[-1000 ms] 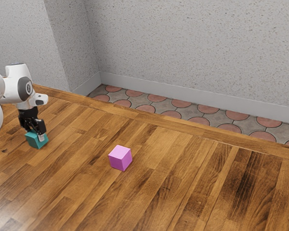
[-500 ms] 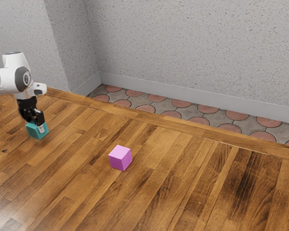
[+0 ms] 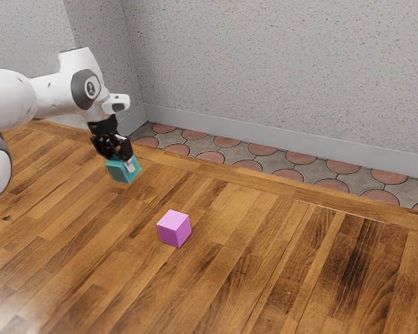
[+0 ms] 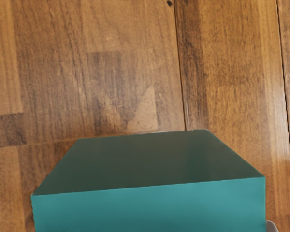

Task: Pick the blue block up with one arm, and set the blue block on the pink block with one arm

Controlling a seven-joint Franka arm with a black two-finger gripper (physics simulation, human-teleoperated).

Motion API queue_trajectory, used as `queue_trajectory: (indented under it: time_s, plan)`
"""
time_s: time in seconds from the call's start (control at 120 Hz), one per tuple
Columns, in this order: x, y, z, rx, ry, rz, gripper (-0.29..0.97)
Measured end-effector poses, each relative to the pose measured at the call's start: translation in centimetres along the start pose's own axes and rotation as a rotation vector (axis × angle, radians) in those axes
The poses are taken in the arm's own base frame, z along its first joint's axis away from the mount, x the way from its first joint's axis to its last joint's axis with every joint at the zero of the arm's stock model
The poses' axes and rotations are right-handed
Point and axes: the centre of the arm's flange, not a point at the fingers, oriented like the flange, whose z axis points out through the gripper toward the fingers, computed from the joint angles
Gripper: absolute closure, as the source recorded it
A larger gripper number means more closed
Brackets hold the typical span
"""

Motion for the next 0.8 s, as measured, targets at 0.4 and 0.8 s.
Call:
queue_trajectory:
  time_s: [0.4, 0.8]
  plan:
    - [1.9, 11.9, 3.7, 0.064, -0.125, -0.044, 0.56]
    - [1.2, 16.4, 4.6, 0.147, -0.163, 0.010, 0.58]
